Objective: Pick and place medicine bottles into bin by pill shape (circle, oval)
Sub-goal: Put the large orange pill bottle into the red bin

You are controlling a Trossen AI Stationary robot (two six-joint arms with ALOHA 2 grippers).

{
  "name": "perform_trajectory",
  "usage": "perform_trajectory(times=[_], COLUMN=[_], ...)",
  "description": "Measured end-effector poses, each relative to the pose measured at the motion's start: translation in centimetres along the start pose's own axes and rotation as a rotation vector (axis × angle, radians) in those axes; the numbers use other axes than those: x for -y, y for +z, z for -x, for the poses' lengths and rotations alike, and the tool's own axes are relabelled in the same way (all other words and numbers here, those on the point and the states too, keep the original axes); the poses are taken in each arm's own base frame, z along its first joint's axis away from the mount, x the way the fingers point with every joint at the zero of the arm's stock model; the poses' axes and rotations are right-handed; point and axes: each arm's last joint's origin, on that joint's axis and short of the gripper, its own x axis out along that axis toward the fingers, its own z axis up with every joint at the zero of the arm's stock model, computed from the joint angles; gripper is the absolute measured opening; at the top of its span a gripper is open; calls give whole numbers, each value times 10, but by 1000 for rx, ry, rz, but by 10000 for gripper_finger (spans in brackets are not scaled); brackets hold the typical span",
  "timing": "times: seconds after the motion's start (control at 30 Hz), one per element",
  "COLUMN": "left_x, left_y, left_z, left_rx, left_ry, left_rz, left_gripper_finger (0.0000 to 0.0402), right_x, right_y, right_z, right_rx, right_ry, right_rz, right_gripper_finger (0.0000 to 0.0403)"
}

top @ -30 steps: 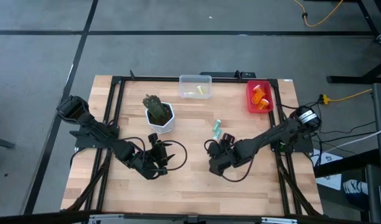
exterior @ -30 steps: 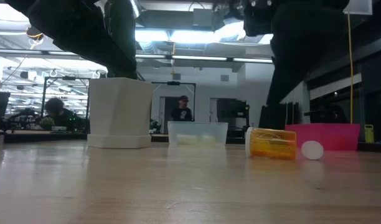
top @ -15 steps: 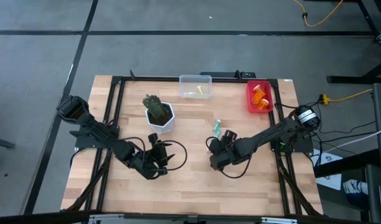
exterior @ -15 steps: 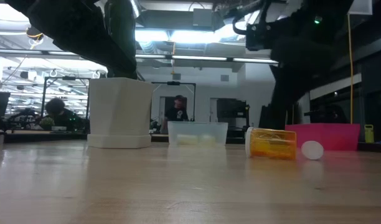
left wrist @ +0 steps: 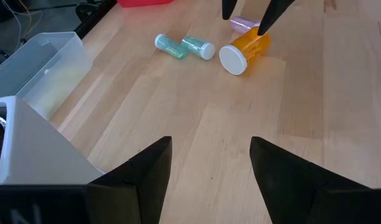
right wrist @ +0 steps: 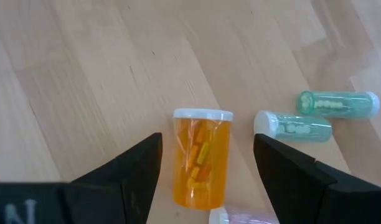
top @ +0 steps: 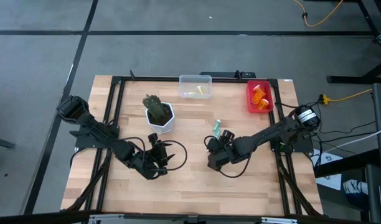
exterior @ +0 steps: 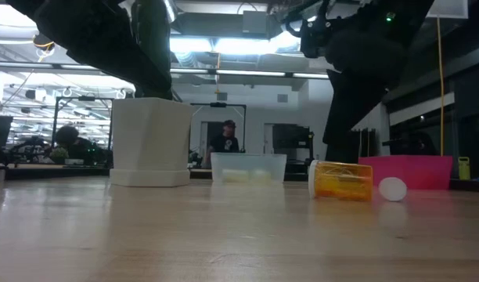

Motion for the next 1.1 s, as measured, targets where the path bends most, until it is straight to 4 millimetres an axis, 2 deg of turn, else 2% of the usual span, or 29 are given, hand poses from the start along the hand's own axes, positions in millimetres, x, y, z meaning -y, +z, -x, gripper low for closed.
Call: perform_trajectory(times=[0.3, 0.47, 1.1], left_x=[0, 0, 0], left_y=[0, 0, 0], left_z=[0, 0, 0], left_rx=[0, 0, 1], left_ry=[0, 0, 0], left_rz=[0, 0, 2], left_gripper_finger=[211, 211, 211], right_x=[1, 1, 3], right_y=[2, 2, 1], right_z=[-1, -1, -2], right_rx=[6, 5, 35], right_ry=[3, 2, -48], right_rz=[-4, 66, 21], right_gripper_finger=[255, 255, 255])
